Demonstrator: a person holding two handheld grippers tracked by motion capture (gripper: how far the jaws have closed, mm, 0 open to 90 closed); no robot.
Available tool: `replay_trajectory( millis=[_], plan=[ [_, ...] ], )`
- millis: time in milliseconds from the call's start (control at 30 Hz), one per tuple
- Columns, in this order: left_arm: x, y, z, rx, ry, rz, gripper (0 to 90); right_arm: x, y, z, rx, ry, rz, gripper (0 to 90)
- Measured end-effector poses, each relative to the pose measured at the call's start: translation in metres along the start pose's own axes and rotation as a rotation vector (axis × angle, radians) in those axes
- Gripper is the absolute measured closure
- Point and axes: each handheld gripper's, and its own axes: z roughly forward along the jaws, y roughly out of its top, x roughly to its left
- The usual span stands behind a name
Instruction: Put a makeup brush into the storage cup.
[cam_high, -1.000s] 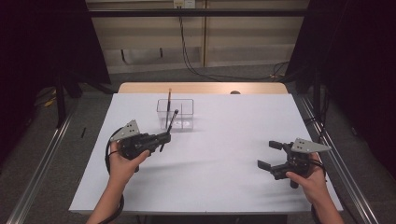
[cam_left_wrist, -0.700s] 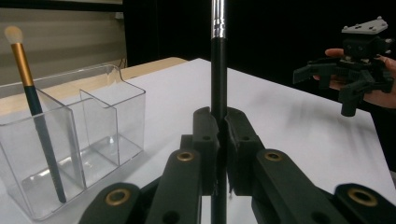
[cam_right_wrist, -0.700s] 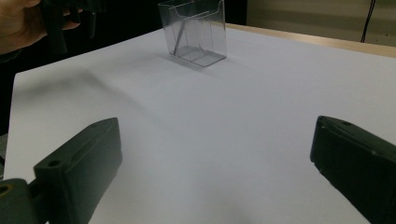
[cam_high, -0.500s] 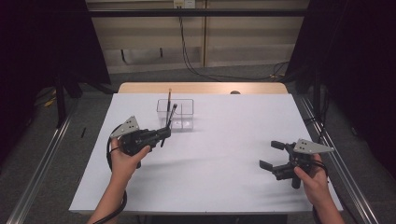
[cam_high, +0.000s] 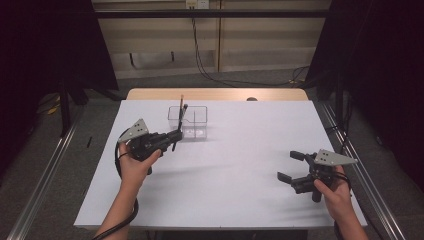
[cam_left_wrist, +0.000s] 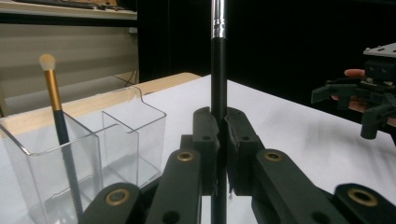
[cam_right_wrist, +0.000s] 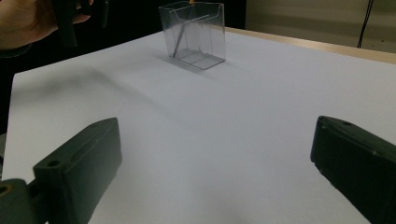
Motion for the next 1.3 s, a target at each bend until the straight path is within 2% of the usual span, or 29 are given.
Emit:
replay_trajectory(
  millis=[567, 633, 1300],
  plan=[
    [0.012, 0.011, 0.008, -0.040, 0.034, -0.002, 84.2, 0.000, 0.000, -0.001, -0.006, -0.001, -0.010, 1.5],
    [0.013, 0.012, 0.009, -0.032, 0.042, 0.006, 84.2, 0.001, 0.000, -0.002, -0.007, 0.001, -0.008, 1.5],
    [0.025, 0.024, 0.015, -0.055, 0.088, -0.013, 84.2, 0.001, 0.000, -0.002, -0.008, -0.001, -0.014, 1.6]
  ],
)
